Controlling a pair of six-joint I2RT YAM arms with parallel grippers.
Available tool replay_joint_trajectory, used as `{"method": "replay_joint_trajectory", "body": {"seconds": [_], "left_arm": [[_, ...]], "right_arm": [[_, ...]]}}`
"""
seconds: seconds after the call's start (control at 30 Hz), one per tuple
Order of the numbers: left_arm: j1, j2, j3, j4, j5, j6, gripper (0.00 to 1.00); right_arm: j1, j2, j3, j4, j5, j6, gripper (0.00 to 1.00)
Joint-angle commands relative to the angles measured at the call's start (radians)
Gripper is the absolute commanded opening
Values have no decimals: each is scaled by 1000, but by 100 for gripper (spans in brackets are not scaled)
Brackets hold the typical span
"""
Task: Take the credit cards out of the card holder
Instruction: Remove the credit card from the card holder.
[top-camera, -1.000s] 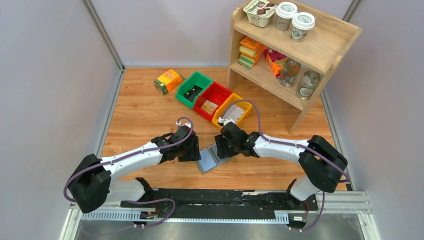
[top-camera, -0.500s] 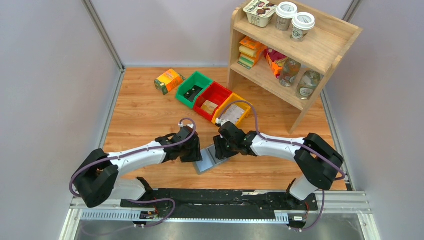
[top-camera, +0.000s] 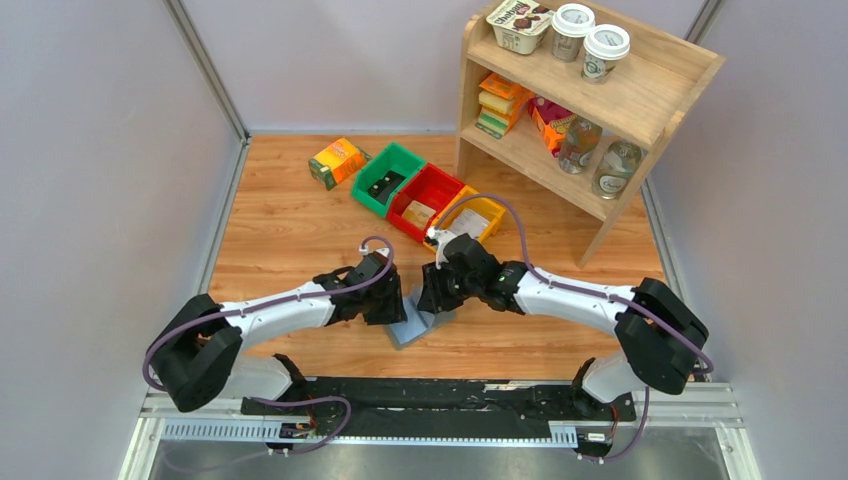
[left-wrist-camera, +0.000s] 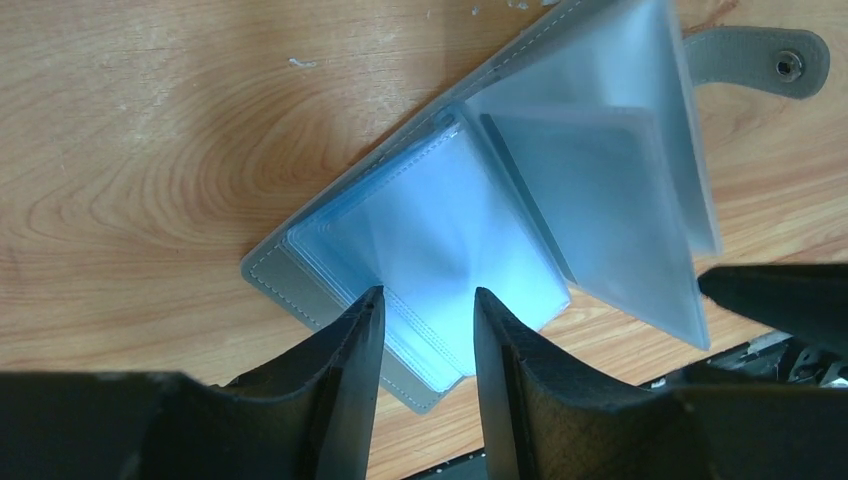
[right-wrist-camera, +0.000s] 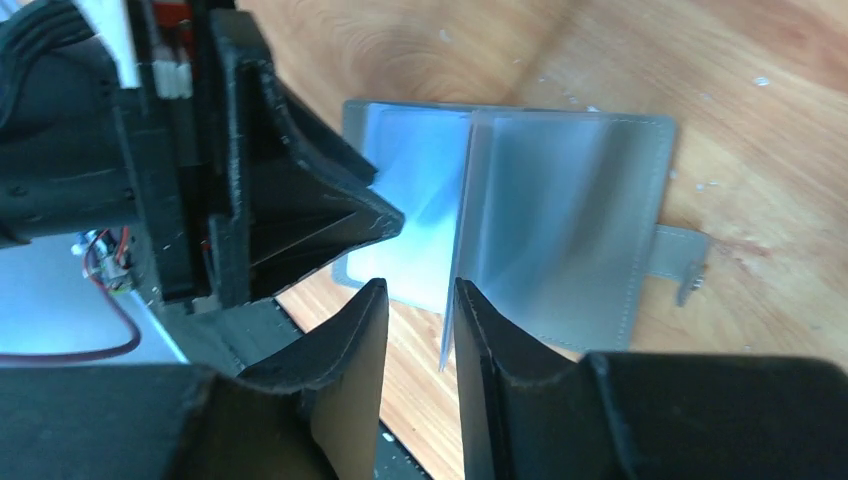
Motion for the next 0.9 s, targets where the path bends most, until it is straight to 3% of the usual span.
{"method": "replay_joint_trajectory", "body": {"seconds": [0.0, 0.33, 0.57, 0.87], "left_arm": [[-5, -34, -22, 17, -1, -26, 46], [-5, -224, -96, -23, -110, -90, 46], [-5, -307, -116, -42, -141, -107, 46], [-5, -317, -76, -23, -98, -103, 45]], "right_arm": [[6, -1, 14, 89, -121, 13, 33], [32, 117, 80, 50, -120, 14, 33], [33, 148, 104, 31, -152, 8, 51], [3, 145, 91, 14, -91, 19, 44]]}}
